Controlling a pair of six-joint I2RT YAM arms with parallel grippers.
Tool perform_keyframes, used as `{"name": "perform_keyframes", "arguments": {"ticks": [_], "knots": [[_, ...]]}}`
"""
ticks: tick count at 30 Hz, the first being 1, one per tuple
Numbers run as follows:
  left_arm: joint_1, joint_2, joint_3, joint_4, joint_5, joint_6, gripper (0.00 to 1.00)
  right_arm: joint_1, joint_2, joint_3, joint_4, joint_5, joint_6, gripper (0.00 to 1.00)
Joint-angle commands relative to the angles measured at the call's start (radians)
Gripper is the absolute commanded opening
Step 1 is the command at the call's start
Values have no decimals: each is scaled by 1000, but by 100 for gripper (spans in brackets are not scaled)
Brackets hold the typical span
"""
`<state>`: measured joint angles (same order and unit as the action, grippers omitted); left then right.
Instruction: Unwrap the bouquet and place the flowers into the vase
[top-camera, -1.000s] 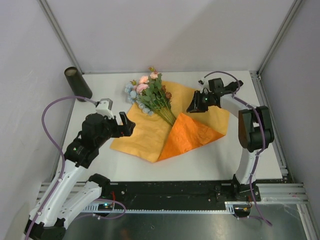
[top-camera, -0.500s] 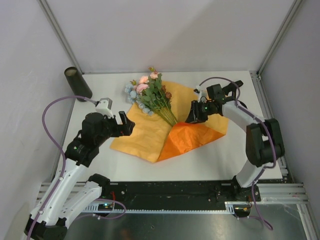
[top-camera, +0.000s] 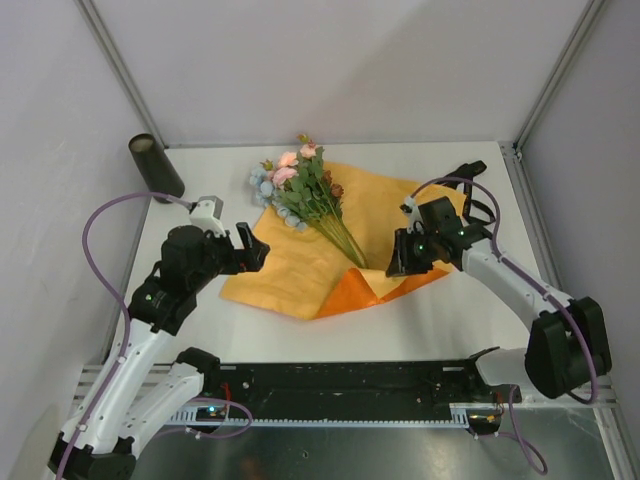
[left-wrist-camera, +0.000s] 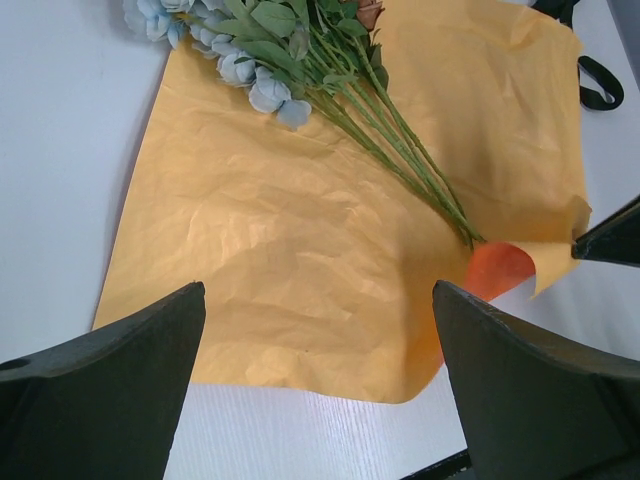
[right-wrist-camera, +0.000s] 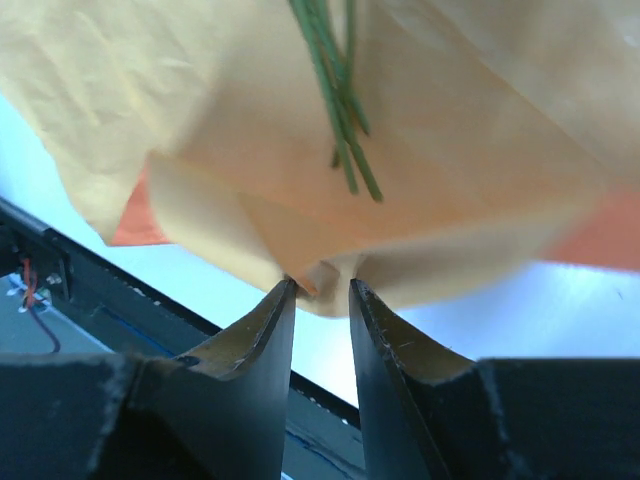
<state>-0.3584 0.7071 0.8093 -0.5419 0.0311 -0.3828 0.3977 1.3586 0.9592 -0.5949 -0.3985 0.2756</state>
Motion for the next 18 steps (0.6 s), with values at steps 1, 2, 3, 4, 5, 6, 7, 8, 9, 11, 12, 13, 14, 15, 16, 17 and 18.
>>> {"name": "perform_keyframes", "arguments": {"ticks": [1,2,3,4,5,6,7,8,9,11,12,13,14,15,16,17,18], "knots": [[9,-16,8,13,18,13,100,19,-107,-38,-98,188,74,34],[9,-18,8,14,19,14,100,22,-125,-45,-113,215,89,34],[9,-18,8,14,19,14,100,24,-139,-49,-125,232,98,34],[8,-19,8,14,19,14,100,25,-154,-53,-132,241,105,34],[8,-20,8,13,21,14,100,26,-167,-54,-133,246,108,35],[8,-19,8,13,22,13,100,26,-182,-53,-128,244,109,35],[7,-19,8,14,24,13,100,25,-194,-51,-115,240,110,35],[8,-18,8,14,25,12,100,23,-206,-44,-105,230,115,35],[8,-17,8,13,25,12,100,21,-214,-35,-87,219,120,35],[8,-16,8,13,23,13,100,19,-226,-8,-50,199,135,36],[8,-15,6,14,21,13,100,18,-226,11,-30,195,139,37],[8,-15,6,14,20,12,100,18,-224,24,-6,192,138,37],[9,-15,6,14,19,12,100,19,-218,42,17,185,134,38],[9,-16,5,14,17,12,100,19,-213,53,56,178,125,38],[9,-16,4,14,15,12,100,19,-205,64,87,174,120,39],[9,-17,3,13,14,11,100,19,-191,73,125,170,115,39],[9,-17,3,13,12,10,100,20,-179,87,167,167,107,40]]}}
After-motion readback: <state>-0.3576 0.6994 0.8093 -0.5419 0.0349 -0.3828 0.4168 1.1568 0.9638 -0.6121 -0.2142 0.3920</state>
